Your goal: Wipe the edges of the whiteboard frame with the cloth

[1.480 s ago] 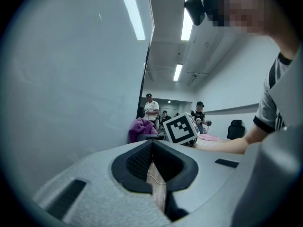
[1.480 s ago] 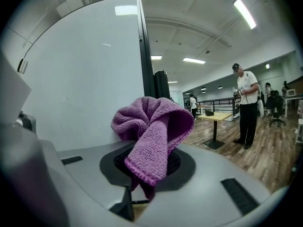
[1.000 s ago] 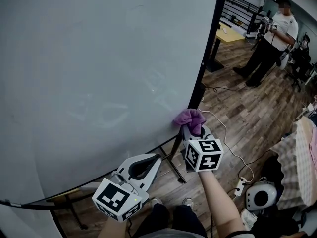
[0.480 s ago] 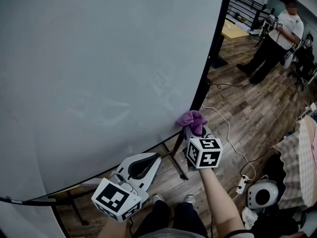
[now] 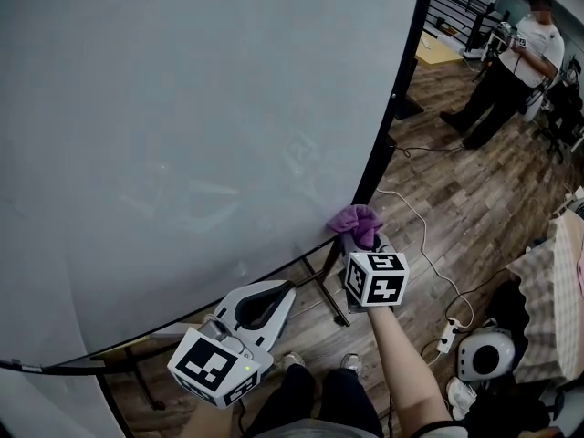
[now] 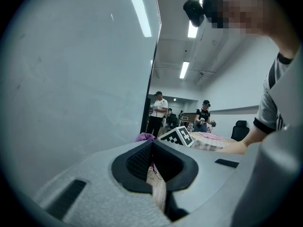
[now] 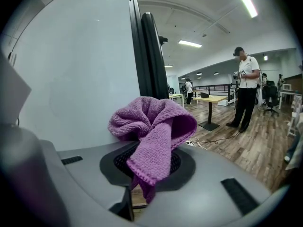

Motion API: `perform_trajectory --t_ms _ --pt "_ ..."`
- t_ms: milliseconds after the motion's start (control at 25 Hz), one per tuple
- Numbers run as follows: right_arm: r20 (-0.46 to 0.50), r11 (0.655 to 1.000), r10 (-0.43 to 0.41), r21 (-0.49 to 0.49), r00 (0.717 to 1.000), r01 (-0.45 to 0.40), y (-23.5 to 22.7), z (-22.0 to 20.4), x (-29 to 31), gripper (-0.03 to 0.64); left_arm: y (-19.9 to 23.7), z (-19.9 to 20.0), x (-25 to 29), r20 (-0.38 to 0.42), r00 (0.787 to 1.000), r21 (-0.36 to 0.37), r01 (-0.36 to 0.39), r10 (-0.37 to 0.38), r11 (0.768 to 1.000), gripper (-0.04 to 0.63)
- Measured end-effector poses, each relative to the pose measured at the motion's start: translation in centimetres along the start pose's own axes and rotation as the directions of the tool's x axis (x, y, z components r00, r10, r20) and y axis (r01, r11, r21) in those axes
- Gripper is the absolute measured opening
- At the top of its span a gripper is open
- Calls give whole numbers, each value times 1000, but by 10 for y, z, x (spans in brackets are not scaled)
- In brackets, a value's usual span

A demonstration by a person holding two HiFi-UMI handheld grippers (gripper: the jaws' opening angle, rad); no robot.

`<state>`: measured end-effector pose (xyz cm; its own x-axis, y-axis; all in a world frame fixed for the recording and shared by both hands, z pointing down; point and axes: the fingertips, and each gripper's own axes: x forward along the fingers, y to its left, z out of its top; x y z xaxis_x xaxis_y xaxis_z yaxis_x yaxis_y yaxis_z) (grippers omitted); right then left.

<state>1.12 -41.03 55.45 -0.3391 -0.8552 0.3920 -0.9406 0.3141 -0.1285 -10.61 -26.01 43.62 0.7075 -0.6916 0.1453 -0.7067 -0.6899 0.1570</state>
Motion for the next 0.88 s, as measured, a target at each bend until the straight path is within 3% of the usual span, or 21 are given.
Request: perform_trajectory --t_ms 880 --pt "-106 999 -32 1 994 33 -9 -49 22 64 8 -12 2 -22 1000 -15 -10 10 1000 15"
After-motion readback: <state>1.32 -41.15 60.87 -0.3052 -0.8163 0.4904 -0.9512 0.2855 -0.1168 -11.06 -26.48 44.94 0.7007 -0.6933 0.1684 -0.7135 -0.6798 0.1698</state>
